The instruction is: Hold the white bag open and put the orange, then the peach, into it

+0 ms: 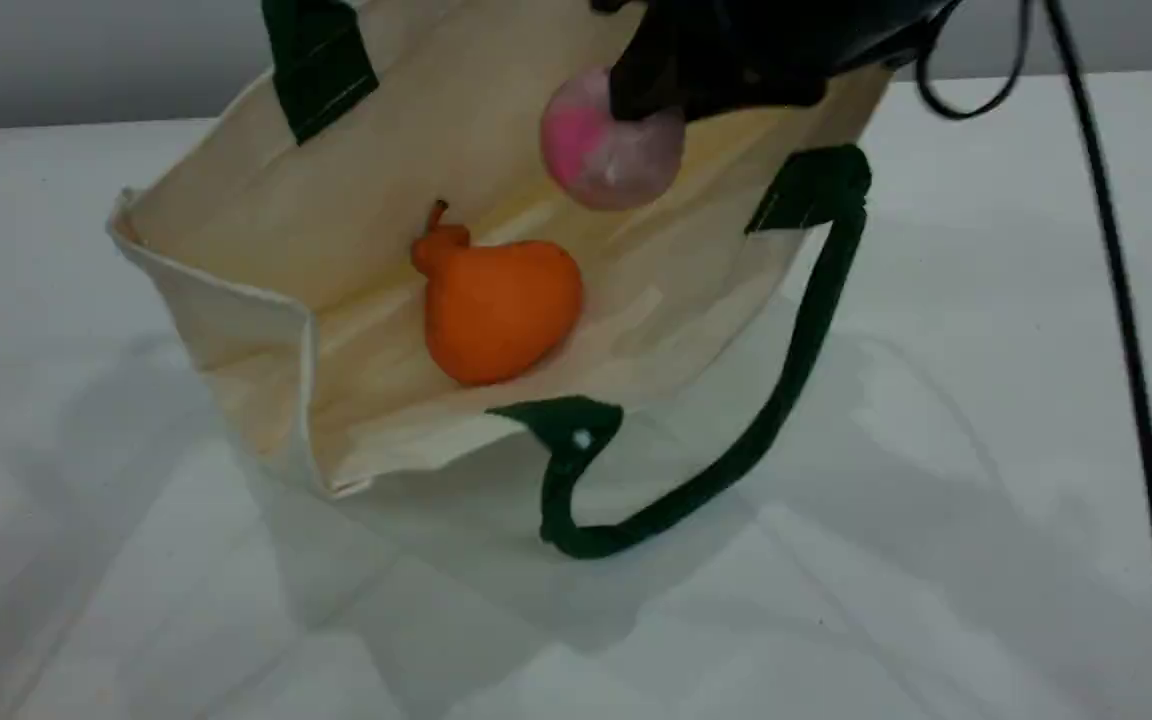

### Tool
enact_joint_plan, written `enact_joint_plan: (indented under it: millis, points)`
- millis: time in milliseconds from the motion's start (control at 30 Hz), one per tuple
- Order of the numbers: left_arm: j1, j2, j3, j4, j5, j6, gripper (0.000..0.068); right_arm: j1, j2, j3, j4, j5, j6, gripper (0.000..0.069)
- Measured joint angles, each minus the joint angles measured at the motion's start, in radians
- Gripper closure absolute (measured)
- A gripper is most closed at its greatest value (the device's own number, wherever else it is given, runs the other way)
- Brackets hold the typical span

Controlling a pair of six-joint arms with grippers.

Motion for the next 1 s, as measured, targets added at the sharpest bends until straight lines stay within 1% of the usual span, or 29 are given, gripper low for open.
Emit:
enact_joint_plan:
  millis: [200,267,300,367,567,600,667,767,1000]
  points:
    - [0.000,0.000,0.000,0.000,0.000,0.000,0.0622,0.001,0.069,-0.052,-0.002,0.101,-0.043,0.0538]
    - [0.000,0.000,0.000,0.000,0.000,0.000,0.0622,0.001,0.068,-0.053,0.005,0.110,-0.043,0.0534]
    - [0.000,0.000,0.000,0.000,0.000,0.000,0.0622,0.001,0.068,-0.053,0.016,0.109,-0.043,0.0521]
    - [0.000,0.000,0.000,0.000,0.000,0.000,0.0622,0.001,0.068,-0.053,0.019,0.098,-0.043,0.0472]
    - [0.000,0.000,0.000,0.000,0.000,0.000,0.0622,0.000,0.064,-0.053,0.022,0.115,-0.039,0.0223]
    - [0.000,0.000,0.000,0.000,0.000,0.000,0.0622,0.000,0.060,-0.053,0.019,0.119,-0.039,0.0190]
    - [0.000,0.000,0.000,0.000,0.000,0.000,0.0622,0.000,0.049,-0.052,0.010,0.124,-0.039,0.0146]
    - [0.000,0.000,0.000,0.000,0.000,0.000,0.0622,0.000,0.017,-0.051,-0.023,0.125,-0.033,0.0121]
    - [0.000,0.000,0.000,0.003,0.000,0.000,0.0622,-0.001,-0.112,-0.038,-0.147,0.125,0.027,0.0115]
